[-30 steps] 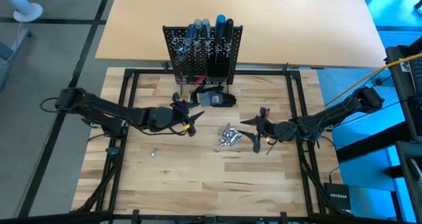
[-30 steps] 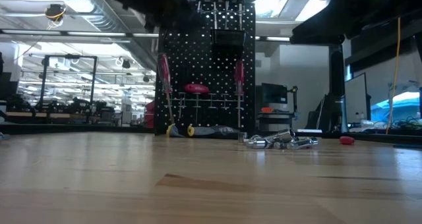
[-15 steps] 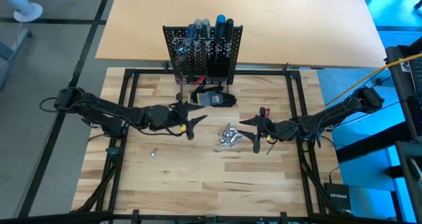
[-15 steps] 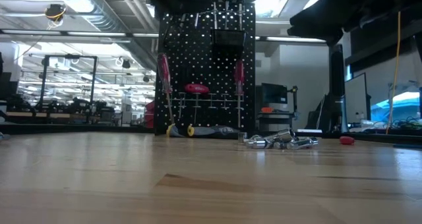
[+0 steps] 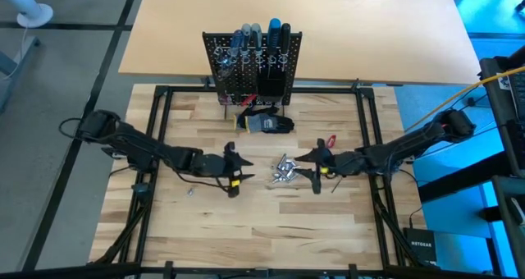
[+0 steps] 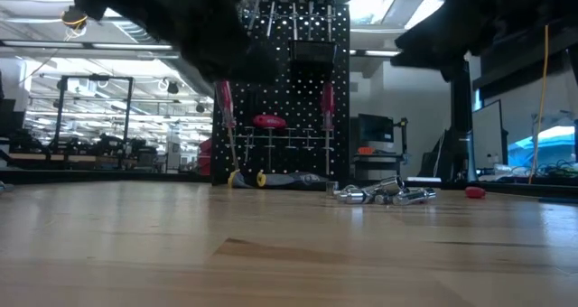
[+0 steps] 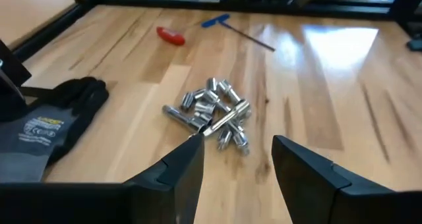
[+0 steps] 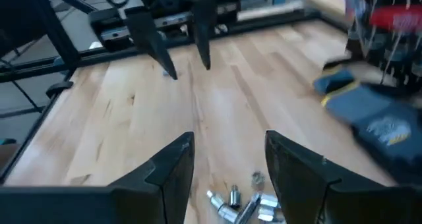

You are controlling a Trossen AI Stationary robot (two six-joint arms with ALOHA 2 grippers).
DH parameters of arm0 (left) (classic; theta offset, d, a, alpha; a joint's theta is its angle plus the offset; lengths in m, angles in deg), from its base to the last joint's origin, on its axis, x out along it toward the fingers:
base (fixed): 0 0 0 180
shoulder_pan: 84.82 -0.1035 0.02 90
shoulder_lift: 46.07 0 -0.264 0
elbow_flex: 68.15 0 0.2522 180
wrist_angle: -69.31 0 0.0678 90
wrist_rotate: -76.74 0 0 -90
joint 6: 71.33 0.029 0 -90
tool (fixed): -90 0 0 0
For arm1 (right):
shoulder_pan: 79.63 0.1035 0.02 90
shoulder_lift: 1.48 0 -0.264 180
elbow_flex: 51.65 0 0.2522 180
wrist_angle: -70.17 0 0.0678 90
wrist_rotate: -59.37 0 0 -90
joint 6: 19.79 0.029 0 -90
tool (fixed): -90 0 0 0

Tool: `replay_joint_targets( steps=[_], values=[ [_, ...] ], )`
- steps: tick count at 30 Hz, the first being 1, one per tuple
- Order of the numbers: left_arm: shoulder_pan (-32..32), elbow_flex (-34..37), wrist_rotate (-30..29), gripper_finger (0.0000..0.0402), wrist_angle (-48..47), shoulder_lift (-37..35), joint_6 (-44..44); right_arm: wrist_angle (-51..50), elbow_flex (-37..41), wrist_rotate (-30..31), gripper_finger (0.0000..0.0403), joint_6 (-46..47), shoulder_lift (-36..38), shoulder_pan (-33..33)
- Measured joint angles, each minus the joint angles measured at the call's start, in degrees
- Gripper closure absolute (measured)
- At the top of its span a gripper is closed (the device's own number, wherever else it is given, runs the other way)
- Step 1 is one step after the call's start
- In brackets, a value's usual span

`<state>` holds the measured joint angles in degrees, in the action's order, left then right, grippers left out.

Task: Hang tools onto peg board
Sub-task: Hang the red allen wrench on the pegboard

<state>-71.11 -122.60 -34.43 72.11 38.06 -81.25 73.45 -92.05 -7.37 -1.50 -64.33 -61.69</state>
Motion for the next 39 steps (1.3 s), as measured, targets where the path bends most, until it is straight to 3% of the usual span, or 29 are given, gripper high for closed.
replay_joint_targets(
  steps=[4,7,11,14,23,27,30,33,39],
  values=[
    [-0.6,0.0,0.0,0.0233,0.7,1.6,0.7,-1.1,0.0,-0.6,0.0217,2.7,-1.3,-2.2],
    [-0.7,0.0,0.0,0.0233,1.0,1.9,0.5,-3.4,-0.1,-4.8,0.0216,4.6,-1.3,-4.2],
    [-0.7,0.0,0.0,0.0233,0.8,1.9,0.3,-12.2,-3.3,-11.7,0.0216,6.9,-2.3,-5.8],
    [-0.7,0.0,0.0,0.0233,0.9,1.9,0.3,-17.9,-4.8,-13.3,0.0214,6.6,-4.7,-5.8],
    [-1.1,0.0,0.0,0.0233,1.0,1.9,1.3,-21.5,-7.4,-20.3,0.0144,-2.1,-14.5,-8.2],
    [-1.1,0.0,0.0,0.0233,0.6,1.9,1.1,-36.7,-12.1,-19.7,0.0141,-3.6,-14.3,-10.7],
    [-1.1,0.0,0.0,0.0233,0.6,1.9,1.3,-47.9,-15.4,-15.9,0.0148,-3.6,-12.9,-12.9],
    [-1.1,0.0,0.0,0.0233,0.6,1.9,1.2,-54.7,-16.4,-11.7,0.0158,-3.5,-11.7,-16.3],
    [-1.1,0.0,0.0,0.0233,0.3,1.9,1.1,-65.6,-16.4,-11.1,0.0174,-0.5,-11.2,-26.2]
  ],
)
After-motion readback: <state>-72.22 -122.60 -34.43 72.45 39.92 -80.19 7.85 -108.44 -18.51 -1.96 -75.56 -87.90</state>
